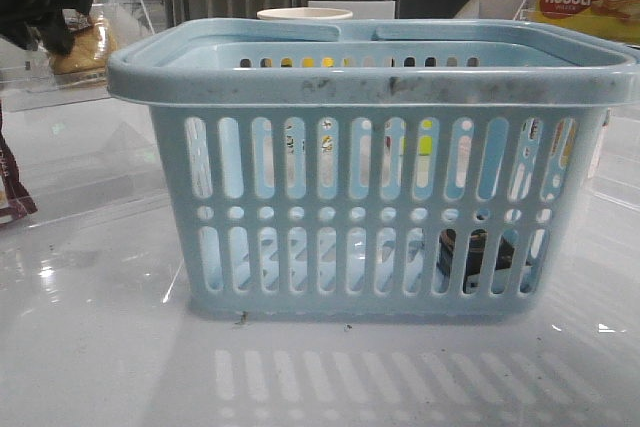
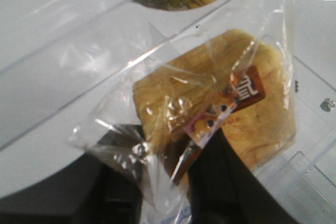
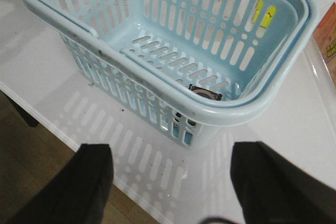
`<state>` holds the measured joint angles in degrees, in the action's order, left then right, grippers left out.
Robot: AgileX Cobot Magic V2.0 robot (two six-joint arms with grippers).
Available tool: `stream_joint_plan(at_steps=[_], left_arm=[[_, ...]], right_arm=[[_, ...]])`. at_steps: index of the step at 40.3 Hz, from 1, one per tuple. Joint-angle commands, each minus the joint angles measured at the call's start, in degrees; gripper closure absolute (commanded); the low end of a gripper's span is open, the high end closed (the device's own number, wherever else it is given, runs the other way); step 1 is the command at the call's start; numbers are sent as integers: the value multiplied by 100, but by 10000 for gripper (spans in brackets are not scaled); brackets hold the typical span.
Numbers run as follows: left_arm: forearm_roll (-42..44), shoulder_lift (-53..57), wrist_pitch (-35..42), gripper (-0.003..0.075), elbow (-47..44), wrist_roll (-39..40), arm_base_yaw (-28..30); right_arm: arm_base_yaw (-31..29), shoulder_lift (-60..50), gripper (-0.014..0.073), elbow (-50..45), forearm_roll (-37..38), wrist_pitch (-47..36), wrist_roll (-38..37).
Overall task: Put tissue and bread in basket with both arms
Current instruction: 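Grasp the packaged bread roll on the upper shelf with the left gripper, then carry the bread roll over the basket and release it inside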
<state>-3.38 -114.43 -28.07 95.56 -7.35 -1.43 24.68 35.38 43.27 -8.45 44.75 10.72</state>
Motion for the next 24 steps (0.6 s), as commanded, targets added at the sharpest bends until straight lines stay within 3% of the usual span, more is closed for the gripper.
stream_joint_plan(at_steps=[1, 7, 17, 24], left_arm=[[-1, 509, 33, 559, 210, 26, 8], [-179, 853, -449, 626, 210, 26, 8], [-386, 1728, -934, 628, 210, -30, -192], [-419, 2423, -1353, 628, 172, -255, -739]], right_arm=[[2, -7, 23, 145, -11, -390, 50], [2, -7, 23, 145, -11, -390, 50], [2, -7, 23, 145, -11, -390, 50], [2, -7, 23, 145, -11, -390, 50]])
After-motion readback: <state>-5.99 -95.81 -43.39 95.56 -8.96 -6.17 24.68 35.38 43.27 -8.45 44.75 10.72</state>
